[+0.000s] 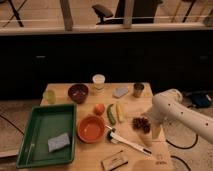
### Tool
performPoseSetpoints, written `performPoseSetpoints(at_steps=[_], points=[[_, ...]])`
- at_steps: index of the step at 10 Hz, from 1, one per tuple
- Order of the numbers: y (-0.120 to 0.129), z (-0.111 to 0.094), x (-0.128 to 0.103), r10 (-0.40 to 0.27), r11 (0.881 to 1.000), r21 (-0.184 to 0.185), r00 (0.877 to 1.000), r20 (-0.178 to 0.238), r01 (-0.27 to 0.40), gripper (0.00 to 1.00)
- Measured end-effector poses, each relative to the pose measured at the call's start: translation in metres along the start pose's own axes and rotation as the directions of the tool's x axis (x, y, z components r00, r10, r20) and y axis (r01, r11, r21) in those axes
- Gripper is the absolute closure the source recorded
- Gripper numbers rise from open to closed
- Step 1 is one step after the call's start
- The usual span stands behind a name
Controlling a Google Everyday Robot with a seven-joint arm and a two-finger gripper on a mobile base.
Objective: Place grapes in red bowl
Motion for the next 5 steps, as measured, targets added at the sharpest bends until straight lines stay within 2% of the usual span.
performPoseSetpoints(at_steps=[5], points=[[0.0018, 0.0081, 0.0026, -0.002, 1.000, -0.013, 1.000, 0.009, 0.002, 0.20]])
